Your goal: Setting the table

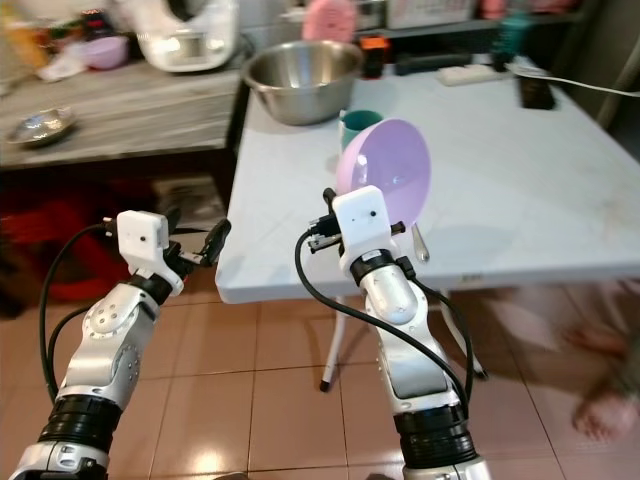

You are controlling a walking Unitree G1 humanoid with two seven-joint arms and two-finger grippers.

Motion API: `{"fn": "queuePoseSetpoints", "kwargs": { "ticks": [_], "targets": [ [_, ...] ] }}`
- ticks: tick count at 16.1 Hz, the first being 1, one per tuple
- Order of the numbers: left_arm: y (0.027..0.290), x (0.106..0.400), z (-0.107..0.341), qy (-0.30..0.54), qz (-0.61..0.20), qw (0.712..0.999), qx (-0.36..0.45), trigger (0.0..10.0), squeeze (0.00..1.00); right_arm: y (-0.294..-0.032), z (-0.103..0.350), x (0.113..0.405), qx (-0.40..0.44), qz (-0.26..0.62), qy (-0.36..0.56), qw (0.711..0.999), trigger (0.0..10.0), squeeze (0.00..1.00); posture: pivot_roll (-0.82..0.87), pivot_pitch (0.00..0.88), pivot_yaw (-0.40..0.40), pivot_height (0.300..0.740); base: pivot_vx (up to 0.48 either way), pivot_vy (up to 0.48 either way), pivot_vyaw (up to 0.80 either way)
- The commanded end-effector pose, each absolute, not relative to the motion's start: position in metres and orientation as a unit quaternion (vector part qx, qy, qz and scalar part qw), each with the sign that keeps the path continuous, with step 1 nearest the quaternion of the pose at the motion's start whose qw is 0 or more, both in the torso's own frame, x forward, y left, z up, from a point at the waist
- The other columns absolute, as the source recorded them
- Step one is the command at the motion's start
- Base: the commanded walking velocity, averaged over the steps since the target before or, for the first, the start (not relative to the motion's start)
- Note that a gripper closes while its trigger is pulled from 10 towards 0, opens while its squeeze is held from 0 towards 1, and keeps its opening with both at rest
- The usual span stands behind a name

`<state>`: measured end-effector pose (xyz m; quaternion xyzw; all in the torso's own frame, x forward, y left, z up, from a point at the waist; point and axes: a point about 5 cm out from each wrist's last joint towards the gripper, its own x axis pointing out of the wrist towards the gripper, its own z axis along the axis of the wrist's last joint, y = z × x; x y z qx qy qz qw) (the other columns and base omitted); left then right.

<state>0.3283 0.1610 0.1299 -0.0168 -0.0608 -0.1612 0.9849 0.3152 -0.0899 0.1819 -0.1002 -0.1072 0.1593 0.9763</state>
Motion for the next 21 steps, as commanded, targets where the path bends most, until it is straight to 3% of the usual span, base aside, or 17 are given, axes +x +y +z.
{"fn": "queuePoseSetpoints", "kwargs": {
  "ticks": [1,21],
  "targets": [
    [0.170,0.327,0.128,-0.056,-0.153,0.987,-0.015,10.0,0.00,-0.081,0.185,0.314,-0.095,0.173,-0.119,0.973,10.0,0.00,-0.20,0.097,0.124,0.740,0.000,0.409,-0.43],
    [0.156,0.328,0.126,-0.051,-0.167,0.985,-0.018,10.0,0.00,-0.083,0.180,0.315,-0.088,0.164,-0.120,0.975,10.0,0.00,-0.20,0.098,0.128,0.740,0.000,0.422,0.00]
  ]
}}
